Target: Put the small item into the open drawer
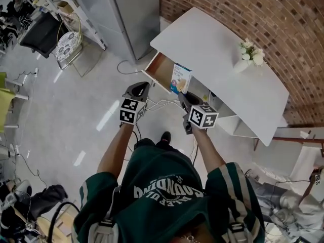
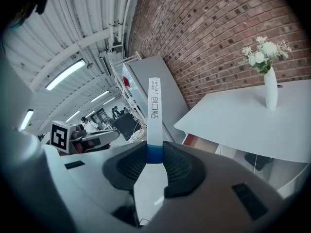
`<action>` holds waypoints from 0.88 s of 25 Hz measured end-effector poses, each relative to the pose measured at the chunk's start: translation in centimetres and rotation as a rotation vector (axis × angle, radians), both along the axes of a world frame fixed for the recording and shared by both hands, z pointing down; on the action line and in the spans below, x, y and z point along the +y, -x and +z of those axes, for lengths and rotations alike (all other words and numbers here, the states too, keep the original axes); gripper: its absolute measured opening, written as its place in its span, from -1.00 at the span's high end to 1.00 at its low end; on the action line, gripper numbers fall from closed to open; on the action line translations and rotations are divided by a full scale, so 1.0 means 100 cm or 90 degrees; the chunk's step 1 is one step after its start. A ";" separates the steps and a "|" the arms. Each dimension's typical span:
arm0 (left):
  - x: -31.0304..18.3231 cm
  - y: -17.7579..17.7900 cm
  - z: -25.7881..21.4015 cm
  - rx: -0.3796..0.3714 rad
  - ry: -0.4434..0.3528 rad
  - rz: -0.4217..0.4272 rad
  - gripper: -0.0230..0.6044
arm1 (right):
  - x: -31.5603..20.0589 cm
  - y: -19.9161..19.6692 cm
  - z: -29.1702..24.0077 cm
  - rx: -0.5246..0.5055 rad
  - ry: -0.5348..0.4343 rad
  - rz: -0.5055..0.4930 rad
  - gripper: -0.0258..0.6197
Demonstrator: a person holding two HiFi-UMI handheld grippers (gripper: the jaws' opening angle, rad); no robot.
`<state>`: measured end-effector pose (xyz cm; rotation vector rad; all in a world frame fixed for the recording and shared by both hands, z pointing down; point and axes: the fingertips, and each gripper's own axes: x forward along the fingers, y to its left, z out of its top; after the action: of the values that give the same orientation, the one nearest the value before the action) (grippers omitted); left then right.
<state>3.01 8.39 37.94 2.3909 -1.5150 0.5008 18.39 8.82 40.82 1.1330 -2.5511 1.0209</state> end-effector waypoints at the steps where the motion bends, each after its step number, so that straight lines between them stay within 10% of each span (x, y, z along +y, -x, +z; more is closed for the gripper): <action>1: 0.000 0.000 0.000 -0.002 0.001 -0.001 0.88 | -0.001 0.000 0.001 -0.003 0.002 -0.001 0.57; 22: -0.045 0.025 0.008 0.015 0.006 -0.005 0.88 | -0.038 0.028 0.010 0.011 0.021 -0.010 0.57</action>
<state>0.48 3.89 38.71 2.3750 -1.5077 0.4762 15.57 4.99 41.87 1.1065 -2.5159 1.0415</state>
